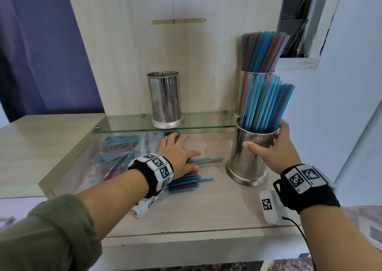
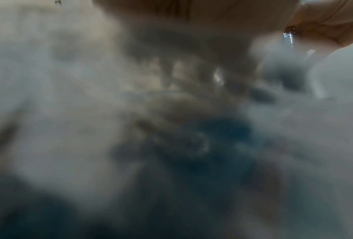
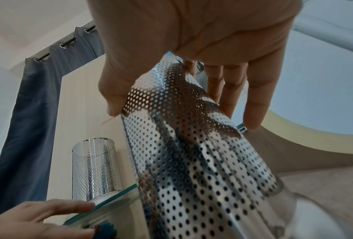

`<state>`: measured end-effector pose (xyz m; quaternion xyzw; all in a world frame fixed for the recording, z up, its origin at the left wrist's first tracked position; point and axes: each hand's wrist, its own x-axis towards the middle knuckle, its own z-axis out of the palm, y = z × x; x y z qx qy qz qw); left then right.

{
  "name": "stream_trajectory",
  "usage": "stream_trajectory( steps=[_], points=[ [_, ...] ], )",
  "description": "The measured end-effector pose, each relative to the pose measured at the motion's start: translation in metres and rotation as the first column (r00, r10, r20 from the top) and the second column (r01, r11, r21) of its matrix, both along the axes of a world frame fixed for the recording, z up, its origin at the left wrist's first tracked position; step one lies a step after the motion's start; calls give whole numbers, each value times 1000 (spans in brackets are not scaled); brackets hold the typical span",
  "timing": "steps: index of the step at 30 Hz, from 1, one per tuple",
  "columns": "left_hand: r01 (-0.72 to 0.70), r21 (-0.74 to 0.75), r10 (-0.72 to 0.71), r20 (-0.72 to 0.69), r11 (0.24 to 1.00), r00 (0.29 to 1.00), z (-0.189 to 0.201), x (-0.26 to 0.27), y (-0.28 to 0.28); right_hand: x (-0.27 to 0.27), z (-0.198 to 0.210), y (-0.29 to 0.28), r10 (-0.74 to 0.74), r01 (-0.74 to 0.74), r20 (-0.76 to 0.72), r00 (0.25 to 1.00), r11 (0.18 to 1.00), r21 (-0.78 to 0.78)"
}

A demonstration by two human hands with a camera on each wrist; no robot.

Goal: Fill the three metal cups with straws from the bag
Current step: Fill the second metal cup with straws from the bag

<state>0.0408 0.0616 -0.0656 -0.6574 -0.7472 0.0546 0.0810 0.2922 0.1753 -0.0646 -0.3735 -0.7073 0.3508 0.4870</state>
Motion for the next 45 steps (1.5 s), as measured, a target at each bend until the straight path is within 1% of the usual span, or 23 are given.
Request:
stream_trajectory(
  steps=[3,5,9,13,15,17,20,22,25,27,31,38,40,45],
  points=[
    [-18,-75,15,-47,997,999,-2,2,8,-1,1,0,6,-6,-10,1000,1000,-9],
    [-32,-88,25,-76,996,997,-3,4,12,0,1,0,6,-6,-1,1000,1000,-8],
    [-56,-30,55,-35,998,998,-2,0,16,1,0,1,8,-8,2,1000,1000,-6],
    [-103,-53,102,-25,993,995,2,-9,6,1,0,0,3,-3,4,1000,1000,-16],
    [-116,-44,114,-44,992,993,5,-12,-3,2,0,0,3,-3,8,1000,1000,-24],
    [-120,-5,119,-82,993,989,8,-14,-14,2,1,-1,3,-2,8,1000,1000,-28],
    [-116,62,119,-54,991,991,16,-18,-28,2,3,-4,3,-3,6,1000,1000,-31],
    [-130,21,131,-43,991,990,20,-22,-35,2,3,-5,-1,1,5,1000,999,-33],
    [-148,-82,136,-136,986,981,17,-28,-41,2,4,-5,-14,14,11,1000,999,-37],
    [-148,-125,126,-173,981,977,10,-28,-42,2,4,-6,-16,16,5,1000,999,-40],
    [-158,-114,139,-164,981,977,4,-14,-37,2,4,-8,-17,17,7,1000,999,-43],
    [-155,-140,126,-197,978,972,2,12,-25,3,3,-6,-6,6,7,1000,1000,-27],
    [-155,-134,131,-168,979,977,4,12,-23,3,2,-5,2,-2,2,1000,1000,-24],
    [-132,-76,129,-45,988,991,16,9,-17,4,0,-3,24,-25,-23,999,999,-24]
  ],
)
